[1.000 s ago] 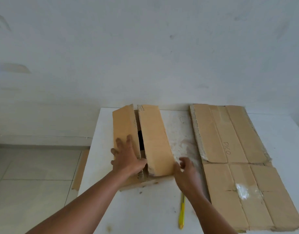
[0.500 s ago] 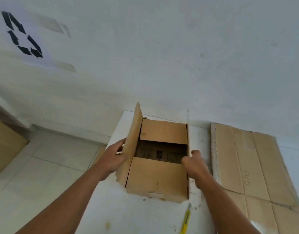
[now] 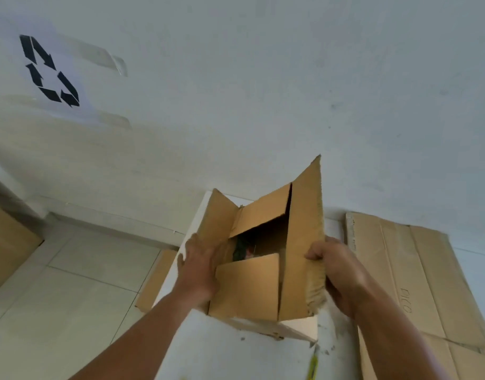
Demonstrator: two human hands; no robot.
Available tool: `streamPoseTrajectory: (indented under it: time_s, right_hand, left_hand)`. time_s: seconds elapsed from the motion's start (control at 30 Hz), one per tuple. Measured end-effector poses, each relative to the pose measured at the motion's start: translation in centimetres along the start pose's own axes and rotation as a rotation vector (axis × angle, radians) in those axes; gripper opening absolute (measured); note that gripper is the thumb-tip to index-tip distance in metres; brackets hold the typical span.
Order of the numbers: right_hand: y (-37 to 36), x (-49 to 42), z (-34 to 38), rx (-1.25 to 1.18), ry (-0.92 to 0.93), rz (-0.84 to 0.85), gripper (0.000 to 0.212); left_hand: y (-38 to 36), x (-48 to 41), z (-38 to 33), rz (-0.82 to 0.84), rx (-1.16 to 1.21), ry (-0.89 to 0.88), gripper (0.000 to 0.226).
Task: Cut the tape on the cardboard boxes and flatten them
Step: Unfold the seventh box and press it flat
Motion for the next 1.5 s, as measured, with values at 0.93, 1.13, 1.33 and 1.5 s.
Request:
streamPoseTrajectory:
  time_s: [0.93,1.13,1.33,1.5]
  right_hand:
    - [-17.7,-2.3,3.8,0.036,0.102,-0.095,0.047]
    - [-18.3,-1.9,2.8,0.269,0.184,-0.059,0.09]
    - [-20.1,-1.7,1.5,0.805,0.218,-0.129,0.101]
    - [-21.7,-2.4,0.3,1.054,0.181,-0.207,0.086]
  left_hand:
    - [9.7,-10.1,1.0,0.498,1.163,0.25,0.053]
    - [11.0,-12.8,-0.6,0.236,1.299,0.172,0.066]
    - [11.9,-13.6,-1.2,0.385,1.387,0.153,0.064]
    - [12.7,-14.1,-1.3,0.26,0.765,-0.068,0.079]
Point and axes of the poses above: each hand's wrist, its own x-axis away from the middle knuckle, its own y-axis out of the back of the hand, z = x × y, the point moved 2 cm from there along -x, towards the middle knuckle, and after that the axes turned 14 degrees about x, right-handed, at the moved point
